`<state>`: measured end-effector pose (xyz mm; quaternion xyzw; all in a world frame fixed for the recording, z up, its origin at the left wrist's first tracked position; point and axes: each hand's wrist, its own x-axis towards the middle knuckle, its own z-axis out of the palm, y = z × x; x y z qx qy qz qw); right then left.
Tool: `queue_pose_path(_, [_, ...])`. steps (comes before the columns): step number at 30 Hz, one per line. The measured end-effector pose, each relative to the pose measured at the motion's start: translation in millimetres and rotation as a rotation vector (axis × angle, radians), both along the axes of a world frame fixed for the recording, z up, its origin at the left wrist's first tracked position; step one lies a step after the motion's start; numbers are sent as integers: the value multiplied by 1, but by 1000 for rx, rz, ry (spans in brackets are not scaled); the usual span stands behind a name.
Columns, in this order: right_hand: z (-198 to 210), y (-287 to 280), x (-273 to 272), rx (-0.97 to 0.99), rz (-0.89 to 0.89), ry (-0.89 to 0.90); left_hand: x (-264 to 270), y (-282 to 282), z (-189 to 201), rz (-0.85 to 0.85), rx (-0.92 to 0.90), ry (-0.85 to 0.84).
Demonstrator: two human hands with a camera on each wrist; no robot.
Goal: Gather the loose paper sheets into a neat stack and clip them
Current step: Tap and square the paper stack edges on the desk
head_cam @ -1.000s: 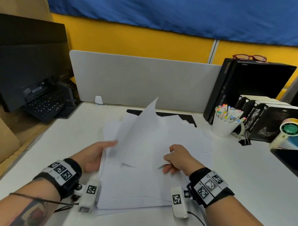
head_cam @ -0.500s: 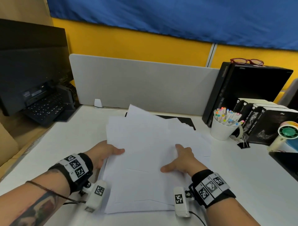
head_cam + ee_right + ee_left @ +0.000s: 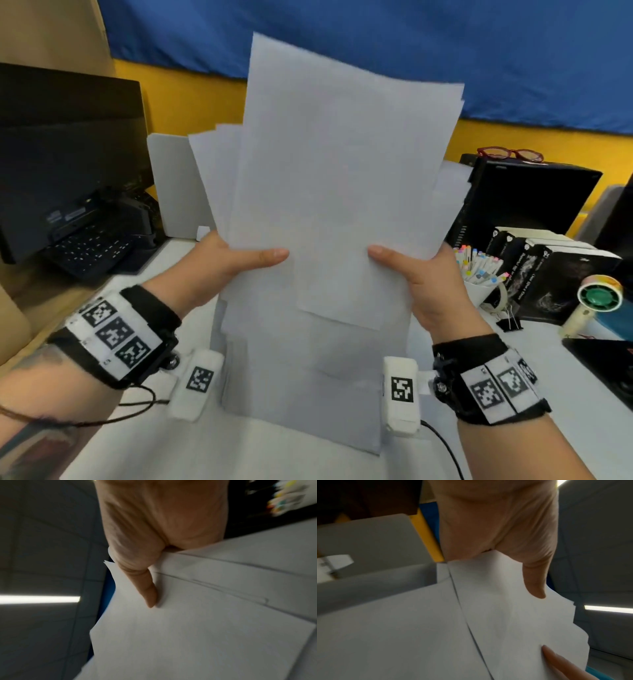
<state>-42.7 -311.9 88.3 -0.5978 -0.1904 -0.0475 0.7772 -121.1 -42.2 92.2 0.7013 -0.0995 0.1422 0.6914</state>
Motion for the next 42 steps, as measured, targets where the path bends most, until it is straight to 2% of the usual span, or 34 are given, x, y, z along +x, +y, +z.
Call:
queue_pose_path(4, [5,-1,-5,-30,-39,-54,-3,2,16,8,55,-76])
queue_pose_path(8, [-21,-2,-12,5,104,42,-1,5,-12,20,-4,17])
queue_pose_path(10, [-33,1,-14,-44,21,55,1,-2,-25,141,76,36])
queue_pose_path(13, [-28,11,-18,-91,-143,-4,4,-20,-26,285,176,6])
queue_pose_path(16, [-15,18,-18,-77,-220,-32,8,-31,-15,274,236,-57])
queue_pose_path(21, [-15,17,-18,-64,-212,-41,14,-28,-15,284,218,-62])
queue_pose_path(23, [-15,16,-20,-35,-191,-44,18,-16,-19,269,149,-31])
queue_pose_path(25, [-16,16,-23,-50,-179,-42,23,6,-29,146,119,41])
queue_pose_path(28, [-18,17,-25,-97,-175,-44,27,25,-57,-23,228,314])
queue_pose_path(30, [-16,18,-27,-96,-167,-44,31,24,-79,5,215,351])
queue_pose_path(32, [-8,17,-27,-56,-191,-37,33,15,-85,93,97,292])
queue_pose_path(35, [17,14,-25,-11,-274,-106,34,-1,-58,217,-60,135])
queue_pose_path(39, [64,17,-31,30,-344,-315,32,-22,-5,337,-65,-115])
queue_pose_path(42, [78,22,-31,48,-396,-396,28,-34,9,389,-71,-221])
